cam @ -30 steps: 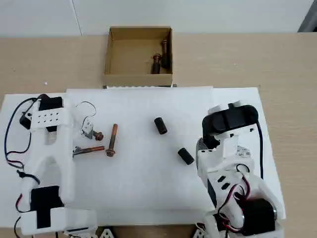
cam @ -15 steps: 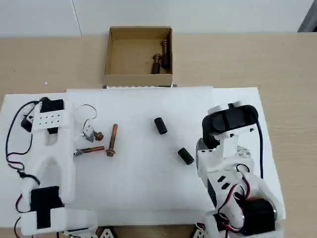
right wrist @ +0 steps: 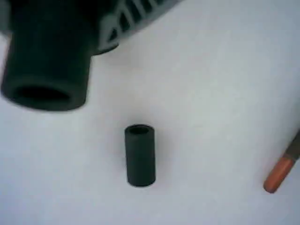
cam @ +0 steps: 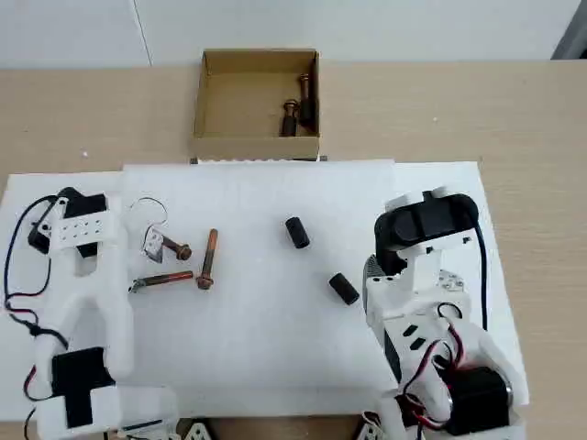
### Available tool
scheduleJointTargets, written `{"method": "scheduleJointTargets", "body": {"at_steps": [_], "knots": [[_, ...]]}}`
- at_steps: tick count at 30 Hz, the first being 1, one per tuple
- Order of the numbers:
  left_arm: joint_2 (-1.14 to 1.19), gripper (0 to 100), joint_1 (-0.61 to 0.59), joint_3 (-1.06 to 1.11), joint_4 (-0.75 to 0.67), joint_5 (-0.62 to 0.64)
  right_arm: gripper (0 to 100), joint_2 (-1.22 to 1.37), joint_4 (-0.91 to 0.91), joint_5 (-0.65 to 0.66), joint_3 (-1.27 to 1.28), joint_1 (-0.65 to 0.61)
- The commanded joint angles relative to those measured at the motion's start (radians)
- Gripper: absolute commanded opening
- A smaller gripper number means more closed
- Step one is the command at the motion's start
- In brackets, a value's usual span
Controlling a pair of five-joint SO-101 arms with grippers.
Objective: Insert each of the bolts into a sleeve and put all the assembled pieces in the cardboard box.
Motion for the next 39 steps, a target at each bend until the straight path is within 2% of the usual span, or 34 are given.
{"method": "scheduleJointTargets", "body": {"at_steps": [1,9,17,25,31,39], "knots": [[0.006,16,-0.014,0.059,-0.046,0.002,0.2,-0.005,-0.018,0.009,-0.006,0.004],[-0.005,16,-0.008,0.067,-0.021,0.002,0.2,-0.005,-0.015,0.009,-0.006,0.004],[-0.005,16,-0.006,-0.104,0.124,0.0,0.2,-0.005,-0.015,0.009,-0.006,0.004],[-0.005,16,0.075,-0.236,0.272,0.006,0.2,-0.005,-0.015,0.008,-0.006,0.004],[0.005,16,0.068,-0.206,0.27,0.006,0.2,-0.005,-0.015,0.006,-0.006,0.004],[0.005,16,-0.002,-0.081,0.126,0.0,0.2,-0.005,-0.015,0.006,-0.006,0.004]]}}
